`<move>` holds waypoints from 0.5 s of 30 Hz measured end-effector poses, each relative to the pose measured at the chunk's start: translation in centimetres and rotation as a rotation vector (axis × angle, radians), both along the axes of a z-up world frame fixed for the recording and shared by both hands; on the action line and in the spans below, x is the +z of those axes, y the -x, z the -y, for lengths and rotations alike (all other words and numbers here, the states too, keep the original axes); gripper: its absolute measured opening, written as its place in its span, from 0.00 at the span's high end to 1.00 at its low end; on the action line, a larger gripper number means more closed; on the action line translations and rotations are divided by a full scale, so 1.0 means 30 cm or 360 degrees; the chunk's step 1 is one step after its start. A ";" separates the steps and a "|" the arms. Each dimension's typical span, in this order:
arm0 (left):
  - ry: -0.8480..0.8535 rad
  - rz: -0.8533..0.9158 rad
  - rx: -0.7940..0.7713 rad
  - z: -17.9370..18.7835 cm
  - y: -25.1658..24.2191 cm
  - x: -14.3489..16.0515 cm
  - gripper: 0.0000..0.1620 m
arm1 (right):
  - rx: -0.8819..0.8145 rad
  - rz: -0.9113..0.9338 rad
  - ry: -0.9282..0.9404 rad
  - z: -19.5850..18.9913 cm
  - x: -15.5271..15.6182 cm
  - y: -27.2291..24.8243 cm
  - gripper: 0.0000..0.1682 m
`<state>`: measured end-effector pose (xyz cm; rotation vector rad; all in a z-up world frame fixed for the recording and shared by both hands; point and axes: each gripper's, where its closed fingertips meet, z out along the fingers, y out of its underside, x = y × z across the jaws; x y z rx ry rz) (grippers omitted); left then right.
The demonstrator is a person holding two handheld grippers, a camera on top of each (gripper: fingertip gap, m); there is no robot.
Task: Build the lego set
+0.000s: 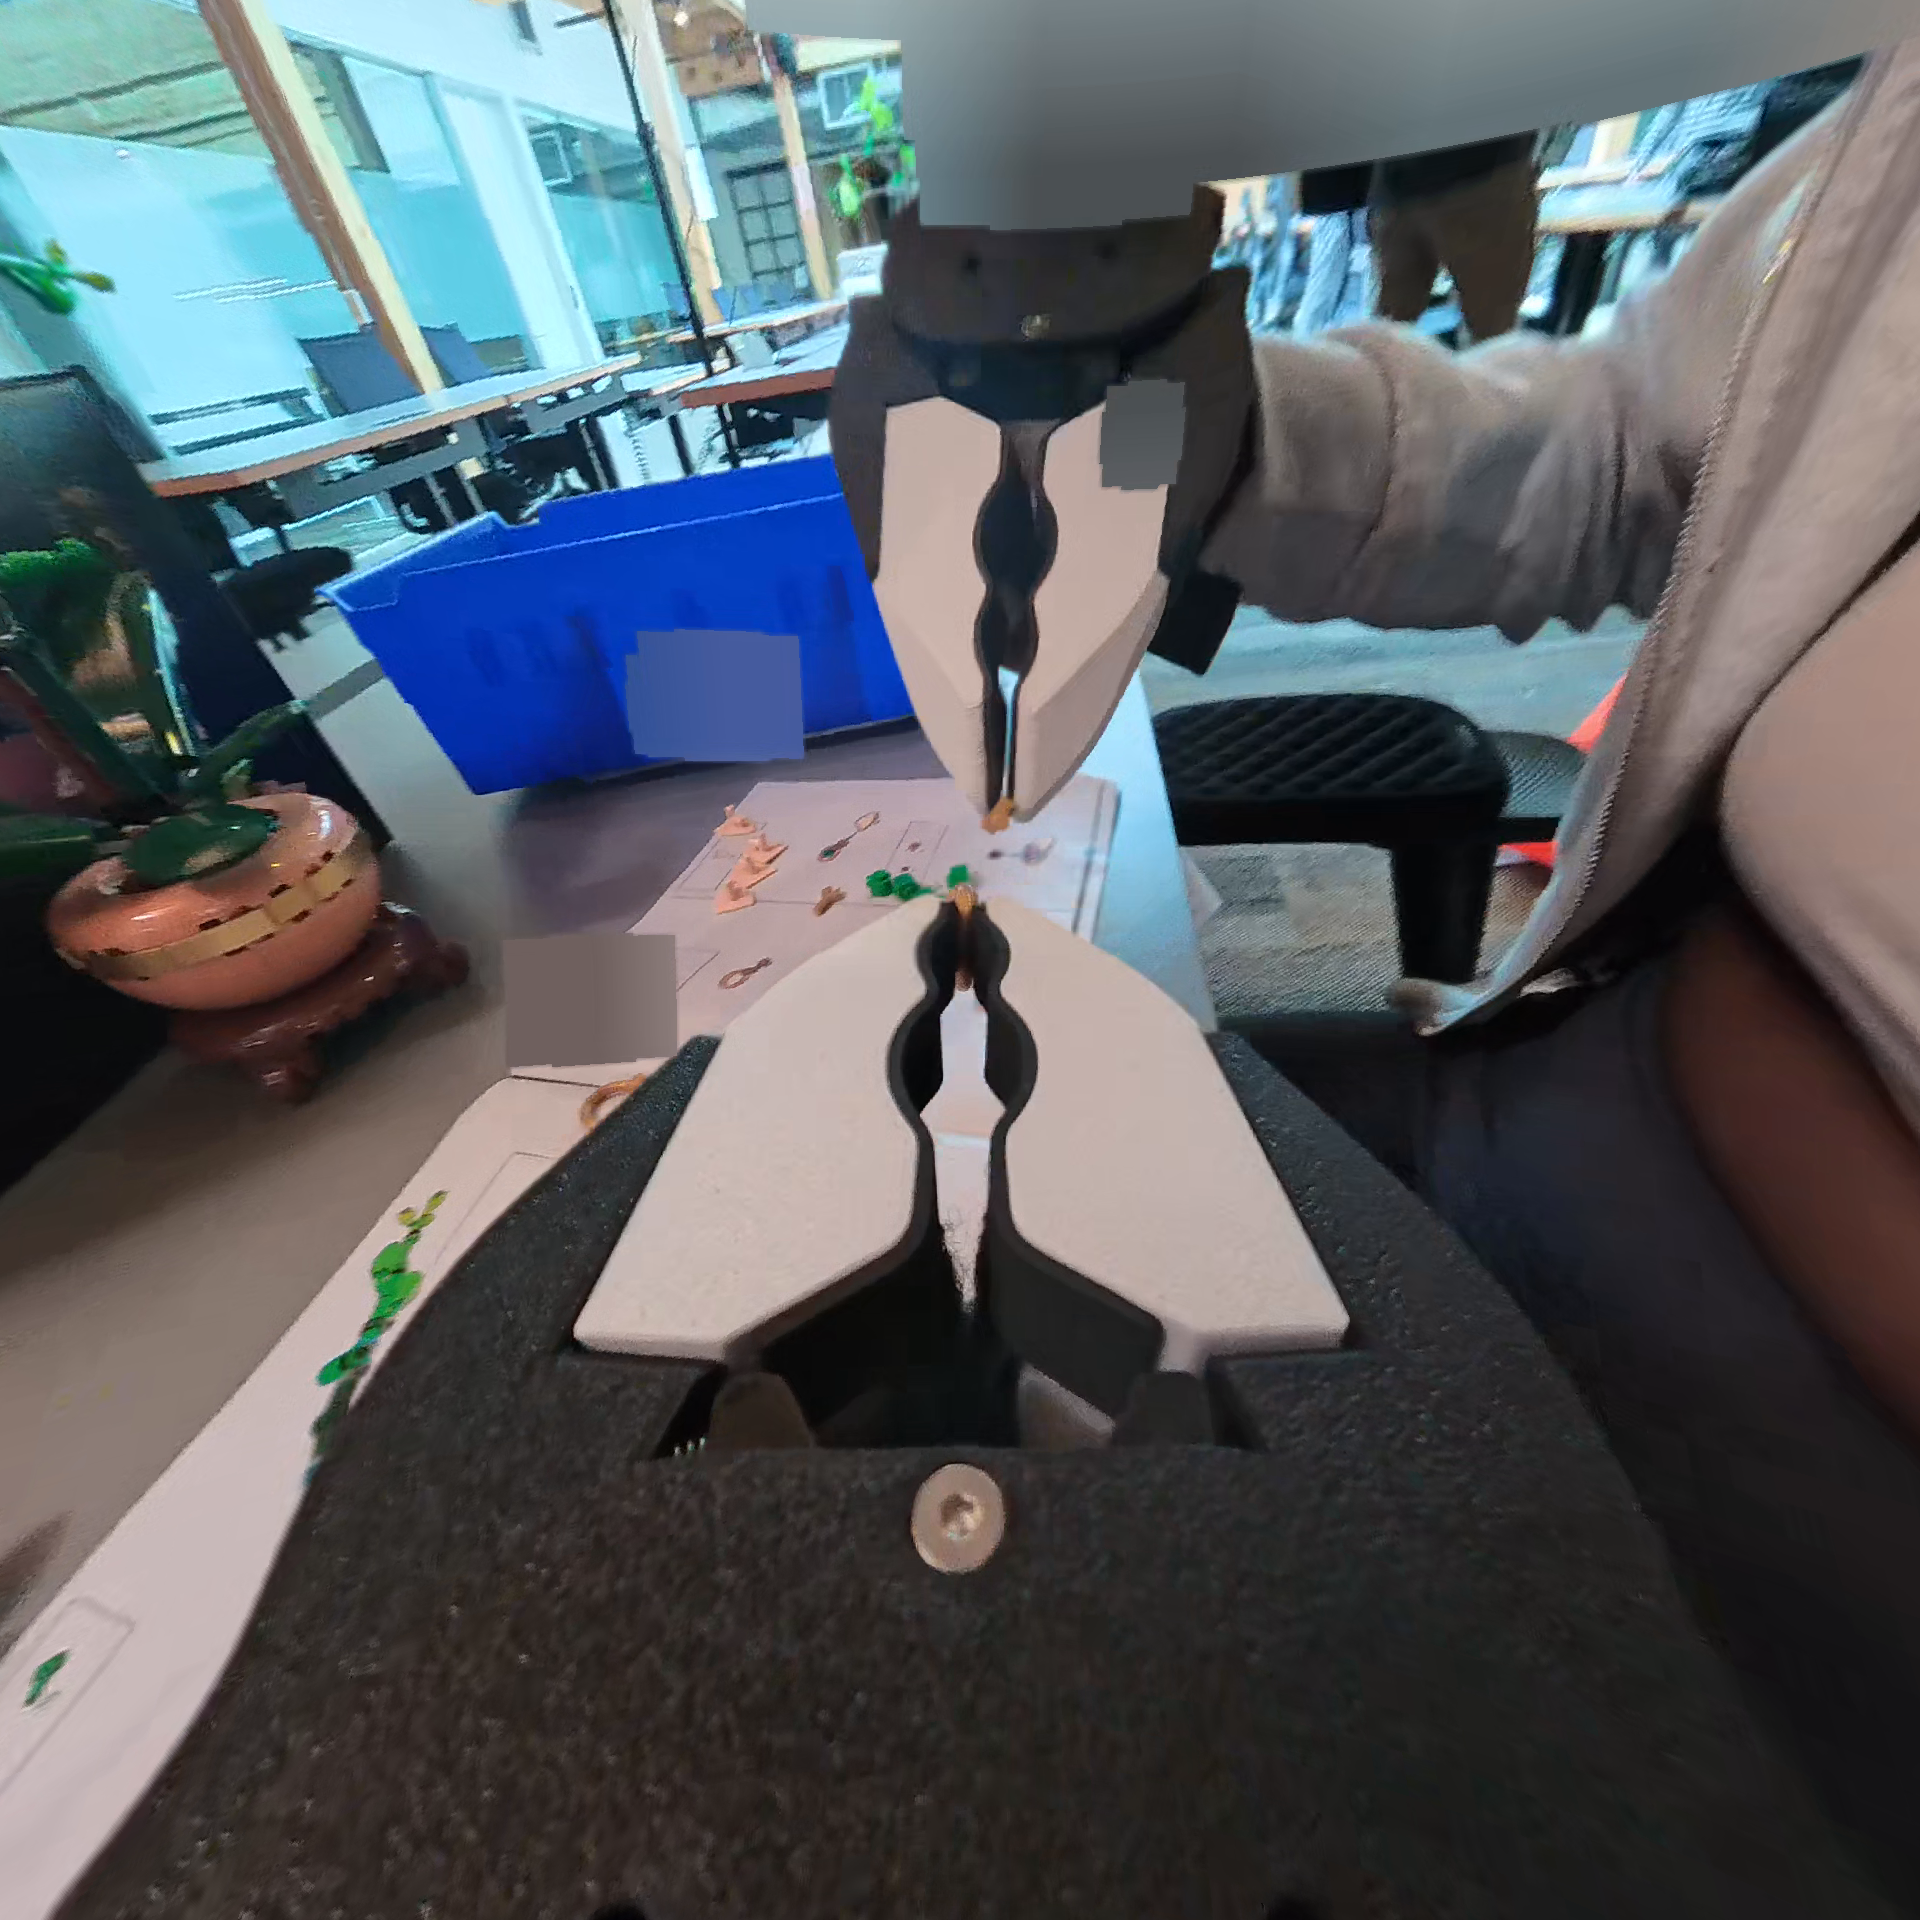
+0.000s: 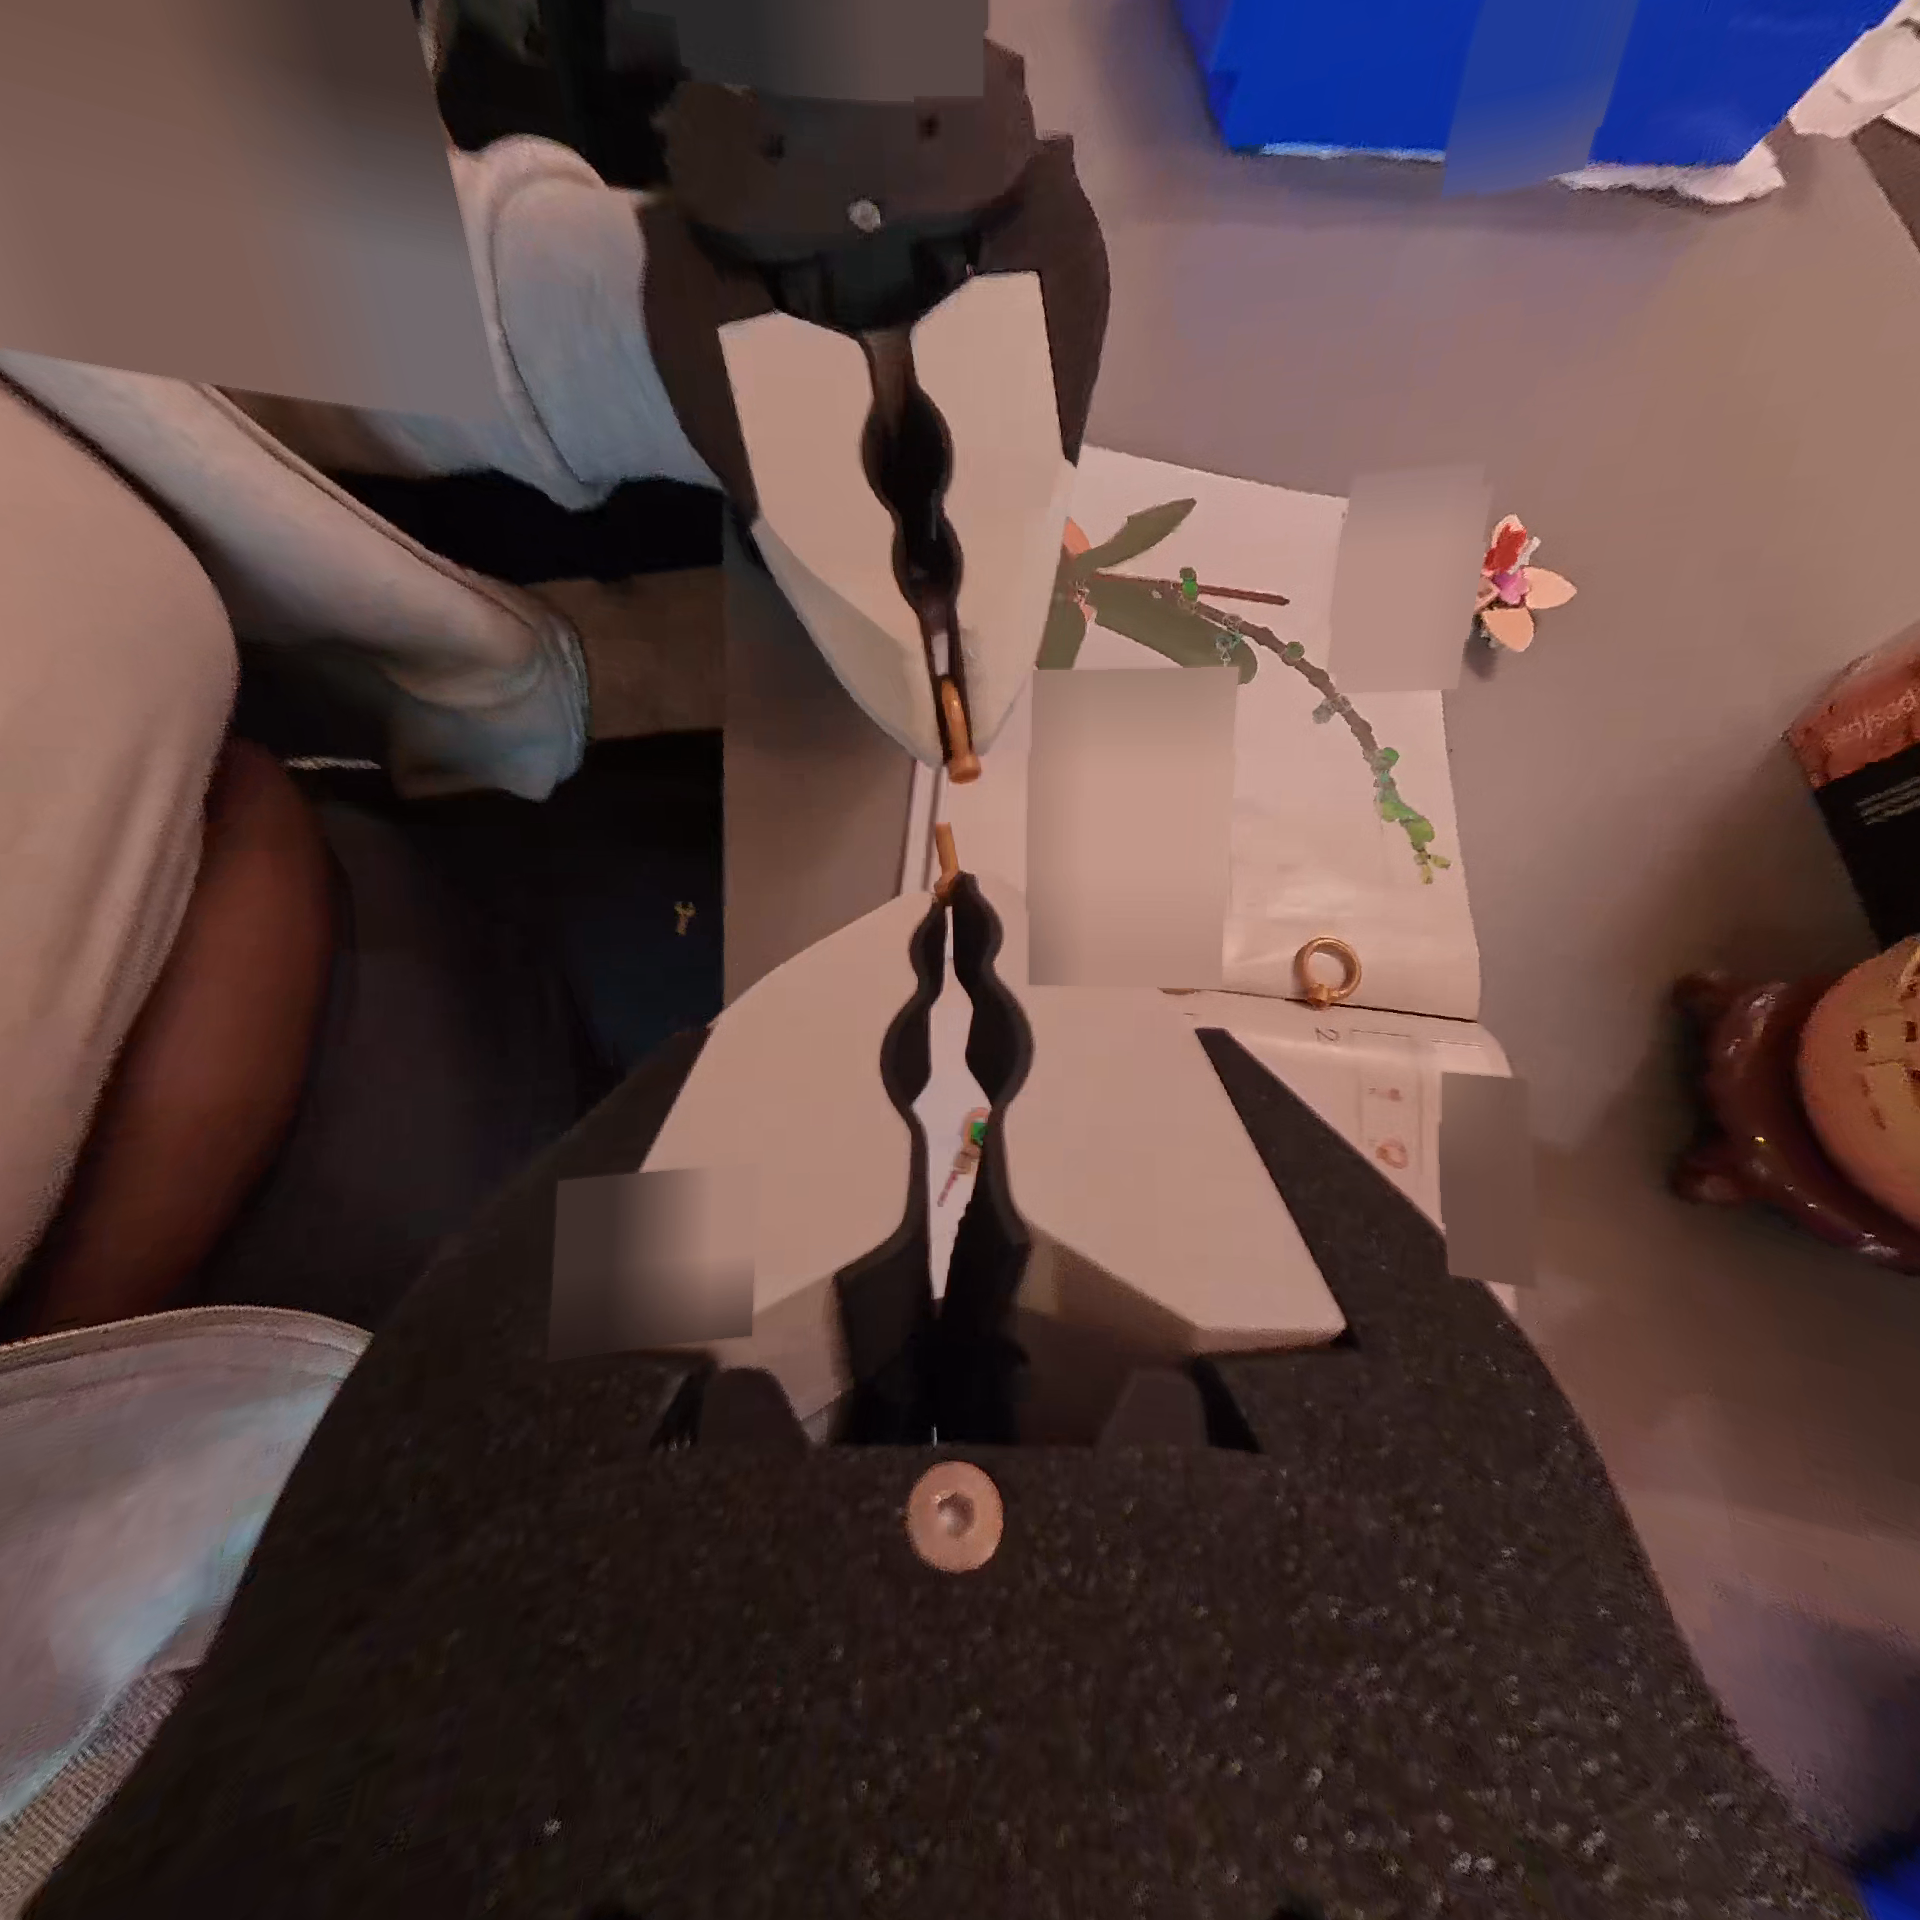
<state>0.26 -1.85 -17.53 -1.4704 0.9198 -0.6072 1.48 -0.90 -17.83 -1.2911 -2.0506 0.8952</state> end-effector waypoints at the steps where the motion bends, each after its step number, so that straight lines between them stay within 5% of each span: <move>1: -0.0025 -0.0014 0.0020 -0.005 0.000 -0.002 0.99 | 0.0006 0.0023 -0.0046 -0.008 -0.010 0.008 0.99; 15: -0.0307 -0.0357 0.0272 -0.066 0.024 -0.053 0.99 | -0.0012 0.0062 -0.0238 -0.081 -0.087 0.060 1.00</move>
